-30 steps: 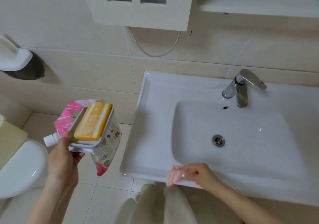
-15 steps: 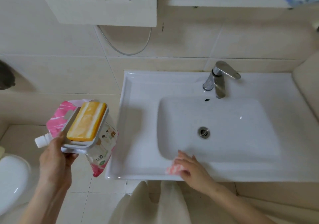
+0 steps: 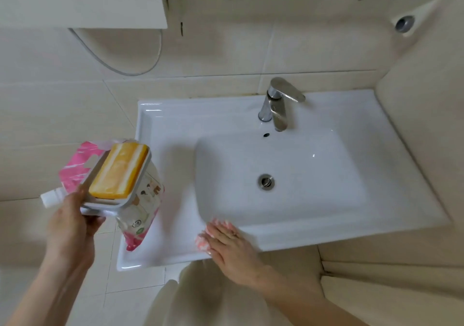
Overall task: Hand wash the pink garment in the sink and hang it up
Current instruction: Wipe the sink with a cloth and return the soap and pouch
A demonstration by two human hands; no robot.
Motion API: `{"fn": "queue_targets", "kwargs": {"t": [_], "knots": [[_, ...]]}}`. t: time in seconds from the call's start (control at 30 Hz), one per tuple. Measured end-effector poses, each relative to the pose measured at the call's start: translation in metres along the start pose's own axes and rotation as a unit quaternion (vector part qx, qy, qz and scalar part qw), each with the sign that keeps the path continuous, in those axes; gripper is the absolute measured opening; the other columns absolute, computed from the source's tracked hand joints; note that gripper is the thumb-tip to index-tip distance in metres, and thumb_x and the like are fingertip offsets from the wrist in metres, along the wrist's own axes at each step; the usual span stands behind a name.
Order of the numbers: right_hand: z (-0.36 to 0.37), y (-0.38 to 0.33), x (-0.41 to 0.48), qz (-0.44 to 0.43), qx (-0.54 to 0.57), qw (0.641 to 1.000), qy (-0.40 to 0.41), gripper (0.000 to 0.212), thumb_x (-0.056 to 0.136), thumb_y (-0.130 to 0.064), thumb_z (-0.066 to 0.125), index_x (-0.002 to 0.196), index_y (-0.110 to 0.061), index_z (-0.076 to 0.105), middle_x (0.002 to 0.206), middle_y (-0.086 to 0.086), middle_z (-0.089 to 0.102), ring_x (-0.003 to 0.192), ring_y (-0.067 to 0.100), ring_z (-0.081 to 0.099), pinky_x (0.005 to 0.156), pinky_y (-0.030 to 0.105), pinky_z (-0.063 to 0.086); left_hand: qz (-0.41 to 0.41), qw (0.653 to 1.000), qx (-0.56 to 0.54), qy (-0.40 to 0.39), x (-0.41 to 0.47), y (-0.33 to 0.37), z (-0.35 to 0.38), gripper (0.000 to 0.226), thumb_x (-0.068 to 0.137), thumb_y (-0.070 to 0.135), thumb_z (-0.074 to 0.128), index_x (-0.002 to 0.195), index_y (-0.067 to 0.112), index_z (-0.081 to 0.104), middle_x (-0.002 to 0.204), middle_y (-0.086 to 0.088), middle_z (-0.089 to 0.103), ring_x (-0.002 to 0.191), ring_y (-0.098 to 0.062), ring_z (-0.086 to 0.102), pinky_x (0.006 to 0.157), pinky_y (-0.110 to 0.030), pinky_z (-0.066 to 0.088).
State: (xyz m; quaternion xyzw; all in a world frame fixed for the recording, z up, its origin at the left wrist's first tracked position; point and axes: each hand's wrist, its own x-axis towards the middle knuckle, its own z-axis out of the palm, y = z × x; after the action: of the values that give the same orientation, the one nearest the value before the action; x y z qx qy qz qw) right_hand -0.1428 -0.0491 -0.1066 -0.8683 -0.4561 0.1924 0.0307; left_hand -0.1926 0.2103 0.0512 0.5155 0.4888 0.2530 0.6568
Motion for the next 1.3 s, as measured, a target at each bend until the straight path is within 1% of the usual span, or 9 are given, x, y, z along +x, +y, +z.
{"fn": "queue_targets", "kwargs": {"t": [0.13, 0.27, 0.4, 0.63, 0.8, 0.93, 1.1, 1.23, 1.3], "knots": [[-0.005, 0.04, -0.029, 0.053, 0.058, 0.997, 0.007, 0.056, 0.105, -0.037, 0.008, 0.131, -0.03, 0.057, 0.139, -0.009, 0.052, 0.13, 0.008, 0.047, 0.109, 0.031, 0.02, -0.009, 0.999, 0.009, -0.029, -0.003, -0.005, 0.016, 0.016, 0.095, 0.023, 0.043, 0.085, 0.025, 0.055, 0.079, 0.004, 0.053, 0.064, -0.006, 0.047, 0.043, -0.009, 0.042], [-0.006, 0.087, -0.054, 0.069, 0.061, 0.995, 0.045, 0.073, 0.097, -0.053, -0.007, 0.139, -0.027, 0.047, 0.149, -0.011, 0.033, 0.14, 0.007, 0.027, 0.115, 0.024, 0.001, -0.005, 0.998, 0.021, -0.058, -0.008, -0.009, 0.031, 0.017, 0.094, 0.028, 0.044, 0.085, 0.027, 0.058, 0.078, 0.006, 0.057, 0.062, -0.003, 0.052, 0.048, -0.011, 0.044], [-0.005, 0.134, -0.084, 0.135, 0.07, 0.988, 0.042, 0.059, 0.104, -0.043, 0.008, 0.129, -0.026, 0.058, 0.139, -0.005, 0.051, 0.126, 0.015, 0.052, 0.109, 0.031, 0.021, -0.006, 0.997, 0.031, -0.072, -0.014, -0.015, 0.051, 0.017, 0.094, 0.028, 0.043, 0.086, 0.025, 0.057, 0.078, 0.005, 0.057, 0.059, -0.002, 0.054, 0.049, -0.012, 0.045], [-0.012, 0.207, -0.125, 0.216, 0.072, 0.971, 0.077, 0.065, 0.09, -0.038, 0.01, 0.14, -0.017, 0.047, 0.146, 0.003, 0.044, 0.135, 0.021, 0.041, 0.118, 0.029, 0.01, 0.002, 0.993, 0.031, -0.118, -0.027, -0.027, 0.086, 0.018, 0.095, 0.027, 0.044, 0.081, 0.025, 0.055, 0.057, 0.015, 0.058, 0.049, 0.001, 0.053, 0.041, -0.008, 0.041], [-0.014, 0.26, -0.154, 0.306, -0.008, 0.95, 0.064, 0.05, 0.088, -0.025, 0.031, 0.122, -0.009, 0.064, 0.129, 0.011, 0.061, 0.112, 0.028, 0.063, 0.102, 0.041, 0.024, 0.021, 0.986, 0.052, -0.157, -0.039, -0.035, 0.109, 0.019, 0.096, 0.026, 0.043, 0.08, 0.024, 0.054, 0.051, 0.016, 0.057, 0.044, 0.001, 0.052, 0.041, -0.008, 0.041], [-0.017, 0.291, -0.161, 0.408, -0.011, 0.912, 0.027, 0.06, 0.091, -0.031, 0.027, 0.128, 0.008, 0.053, 0.137, 0.029, 0.046, 0.126, 0.041, 0.048, 0.114, 0.042, 0.016, 0.032, 0.978, 0.079, -0.191, -0.048, -0.042, 0.122, 0.024, 0.095, 0.034, 0.043, 0.095, 0.017, 0.06, 0.076, 0.0, 0.058, 0.06, -0.007, 0.052, 0.071, -0.023, 0.044], [-0.026, 0.334, -0.153, 0.568, 0.089, 0.816, 0.067, 0.081, 0.098, -0.058, 0.017, 0.15, 0.001, -0.003, 0.156, 0.024, -0.013, 0.145, 0.035, -0.013, 0.114, 0.042, -0.014, 0.028, 0.97, 0.113, -0.214, -0.052, -0.046, 0.126, 0.067, 0.077, 0.059, 0.051, 0.123, 0.011, 0.058, 0.117, -0.018, 0.064, 0.107, -0.041, 0.059, 0.065, -0.045, 0.055], [-0.032, 0.361, -0.146, 0.603, 0.127, 0.779, 0.119, 0.083, 0.096, -0.06, 0.019, 0.15, -0.001, -0.005, 0.156, 0.02, -0.018, 0.144, 0.032, -0.021, 0.111, 0.042, -0.021, 0.025, 0.965, 0.129, -0.225, -0.064, -0.047, 0.133, 0.061, 0.081, 0.058, 0.05, 0.118, 0.012, 0.061, 0.116, -0.016, 0.064, 0.108, -0.04, 0.059, 0.088, -0.056, 0.051], [-0.035, 0.371, -0.139, 0.6, 0.125, 0.781, 0.121, 0.077, 0.098, -0.056, 0.016, 0.151, -0.004, -0.006, 0.156, 0.018, -0.02, 0.144, 0.031, -0.021, 0.112, 0.045, -0.02, 0.021, 0.967, 0.124, -0.221, -0.069, -0.048, 0.137, 0.041, 0.092, 0.047, 0.046, 0.109, 0.014, 0.063, 0.117, -0.018, 0.063, 0.109, -0.039, 0.057, 0.083, -0.046, 0.054]]}}
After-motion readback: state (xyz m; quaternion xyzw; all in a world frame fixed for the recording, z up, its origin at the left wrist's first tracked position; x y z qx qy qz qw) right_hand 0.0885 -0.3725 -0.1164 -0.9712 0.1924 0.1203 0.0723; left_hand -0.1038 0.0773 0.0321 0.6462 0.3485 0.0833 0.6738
